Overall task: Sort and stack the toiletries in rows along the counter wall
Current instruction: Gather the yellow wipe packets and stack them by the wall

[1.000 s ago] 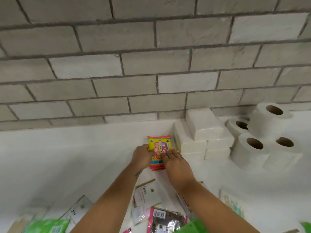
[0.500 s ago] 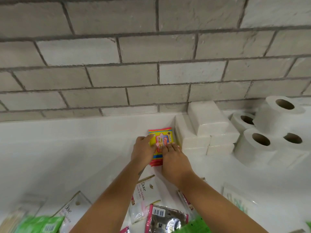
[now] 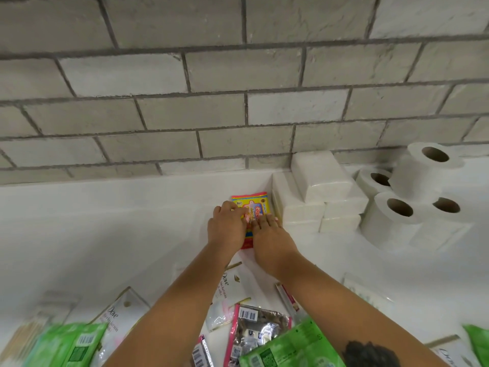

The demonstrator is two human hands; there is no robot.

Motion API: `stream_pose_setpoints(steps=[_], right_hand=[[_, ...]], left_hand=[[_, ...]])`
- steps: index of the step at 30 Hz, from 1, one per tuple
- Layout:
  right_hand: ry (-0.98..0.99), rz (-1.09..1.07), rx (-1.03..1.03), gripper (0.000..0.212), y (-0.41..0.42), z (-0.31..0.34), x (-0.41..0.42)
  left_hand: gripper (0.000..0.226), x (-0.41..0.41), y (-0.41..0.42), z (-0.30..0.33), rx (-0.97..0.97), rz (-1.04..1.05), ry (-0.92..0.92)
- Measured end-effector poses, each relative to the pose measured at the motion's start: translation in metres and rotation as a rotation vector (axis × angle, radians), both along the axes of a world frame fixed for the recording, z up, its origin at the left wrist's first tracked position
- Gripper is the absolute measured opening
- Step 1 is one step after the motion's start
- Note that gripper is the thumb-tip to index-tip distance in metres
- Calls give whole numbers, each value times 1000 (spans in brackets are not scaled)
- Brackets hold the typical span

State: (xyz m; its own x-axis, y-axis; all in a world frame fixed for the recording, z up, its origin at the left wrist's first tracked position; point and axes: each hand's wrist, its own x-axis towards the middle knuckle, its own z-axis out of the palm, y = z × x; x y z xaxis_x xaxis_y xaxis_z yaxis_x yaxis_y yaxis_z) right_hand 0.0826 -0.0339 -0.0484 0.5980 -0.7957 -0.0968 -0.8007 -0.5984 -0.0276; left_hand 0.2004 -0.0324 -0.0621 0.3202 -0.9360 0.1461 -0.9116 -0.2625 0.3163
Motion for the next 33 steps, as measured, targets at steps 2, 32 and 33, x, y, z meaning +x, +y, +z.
stream_pose_setpoints(steps=[2, 32, 33], right_hand=[[-63, 11, 23, 56, 5, 4, -5], [-688, -481, 58, 28, 180, 25, -196], [-682, -482, 68, 29, 185, 24, -202]], left_hand=[[40, -1, 4, 3, 0, 3, 20], [27, -150, 191, 14, -96, -190, 522], [27, -156, 197, 12, -76, -186, 525]])
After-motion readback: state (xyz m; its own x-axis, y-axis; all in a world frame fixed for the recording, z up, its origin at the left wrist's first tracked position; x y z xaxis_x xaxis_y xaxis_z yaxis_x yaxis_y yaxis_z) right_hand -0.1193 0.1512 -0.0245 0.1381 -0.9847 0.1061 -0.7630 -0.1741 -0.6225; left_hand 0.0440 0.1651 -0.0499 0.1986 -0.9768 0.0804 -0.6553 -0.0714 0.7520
